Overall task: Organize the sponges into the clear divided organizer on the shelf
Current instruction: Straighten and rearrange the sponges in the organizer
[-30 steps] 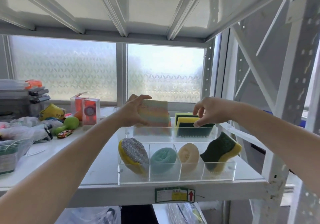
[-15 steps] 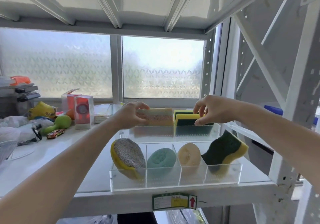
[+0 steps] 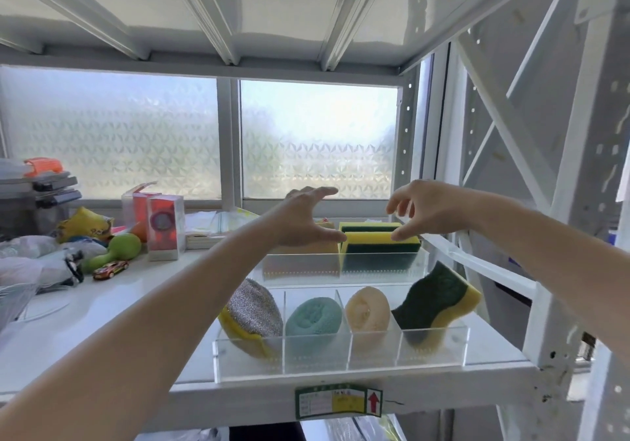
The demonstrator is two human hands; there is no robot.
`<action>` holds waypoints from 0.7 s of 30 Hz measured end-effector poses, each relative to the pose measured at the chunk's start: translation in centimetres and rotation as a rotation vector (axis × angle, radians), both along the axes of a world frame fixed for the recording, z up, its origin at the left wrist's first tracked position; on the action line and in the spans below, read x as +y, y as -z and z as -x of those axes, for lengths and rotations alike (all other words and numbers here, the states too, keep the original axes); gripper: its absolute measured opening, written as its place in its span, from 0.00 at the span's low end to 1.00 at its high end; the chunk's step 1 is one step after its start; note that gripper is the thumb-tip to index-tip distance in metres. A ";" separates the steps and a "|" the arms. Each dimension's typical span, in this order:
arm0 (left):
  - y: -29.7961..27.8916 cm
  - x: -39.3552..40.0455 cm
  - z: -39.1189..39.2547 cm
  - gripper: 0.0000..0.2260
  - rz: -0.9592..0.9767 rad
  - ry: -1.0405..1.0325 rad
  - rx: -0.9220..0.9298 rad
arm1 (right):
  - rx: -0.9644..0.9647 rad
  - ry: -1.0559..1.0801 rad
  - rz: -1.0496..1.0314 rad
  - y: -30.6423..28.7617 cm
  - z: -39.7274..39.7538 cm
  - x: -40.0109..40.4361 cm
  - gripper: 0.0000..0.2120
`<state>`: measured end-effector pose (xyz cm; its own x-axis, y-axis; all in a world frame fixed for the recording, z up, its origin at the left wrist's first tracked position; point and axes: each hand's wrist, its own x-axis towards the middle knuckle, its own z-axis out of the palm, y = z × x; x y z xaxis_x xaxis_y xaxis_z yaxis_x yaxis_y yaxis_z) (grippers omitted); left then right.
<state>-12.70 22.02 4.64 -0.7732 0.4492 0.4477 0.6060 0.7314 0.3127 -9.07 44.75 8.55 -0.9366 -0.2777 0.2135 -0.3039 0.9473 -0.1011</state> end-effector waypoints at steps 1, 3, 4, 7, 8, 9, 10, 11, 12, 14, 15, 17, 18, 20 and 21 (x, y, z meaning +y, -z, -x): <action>-0.2 0.7 0.0 0.40 0.021 0.009 -0.032 | -0.001 0.006 -0.010 -0.2 0.0 0.3 0.28; -0.5 2.0 0.2 0.43 0.064 0.018 -0.083 | -0.019 0.031 -0.026 -0.4 0.2 0.9 0.34; -0.6 2.6 0.3 0.44 0.078 0.018 -0.108 | -0.039 0.051 -0.033 -0.4 0.4 1.3 0.38; -0.6 3.9 0.9 0.45 0.097 0.011 -0.190 | -0.115 0.090 -0.048 0.1 1.2 2.0 0.44; -0.5 4.2 1.2 0.46 0.105 0.009 -0.210 | -0.142 0.092 -0.043 0.3 1.5 2.2 0.45; -0.4 4.3 1.5 0.46 0.117 0.006 -0.228 | -0.165 0.092 -0.036 0.6 1.8 2.3 0.45; -0.3 4.4 1.8 0.47 0.129 0.001 -0.244 | -0.184 0.093 -0.034 0.8 2.2 2.3 0.45; -0.2 4.4 2.1 0.47 0.141 -0.010 -0.259 | -0.197 0.094 -0.034 1.0 2.5 2.4 0.44; 0.0 4.3 2.3 0.47 0.149 -0.021 -0.270 | -0.204 0.095 -0.034 1.2 2.9 2.4 0.43; 0.2 4.2 2.7 0.46 0.141 -0.033 -0.292 | -0.220 0.095 -0.032 1.3 3.5 2.5 0.42; 0.3 4.1 2.8 0.45 0.132 -0.035 -0.298 | -0.232 0.095 -0.027 1.4 3.8 2.6 0.42; 0.5 4.1 3.1 0.44 0.129 -0.047 -0.292 | -0.257 0.093 -0.007 1.6 4.2 2.5 0.41; 0.5 4.1 3.2 0.44 0.135 -0.059 -0.283 | -0.271 0.091 0.009 1.7 4.4 2.3 0.41; 0.6 4.1 3.5 0.45 0.149 -0.085 -0.277 | -0.296 0.085 0.050 2.0 4.8 1.9 0.40; 0.7 4.1 3.5 0.45 0.156 -0.094 -0.280 | -0.305 0.084 0.066 2.2 5.0 1.8 0.40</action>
<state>-16.22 26.15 3.93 -0.8980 0.4160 0.1433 0.4395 0.8324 0.3376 -14.03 46.51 6.37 -0.9792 -0.1919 -0.0653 -0.1715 0.9562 -0.2373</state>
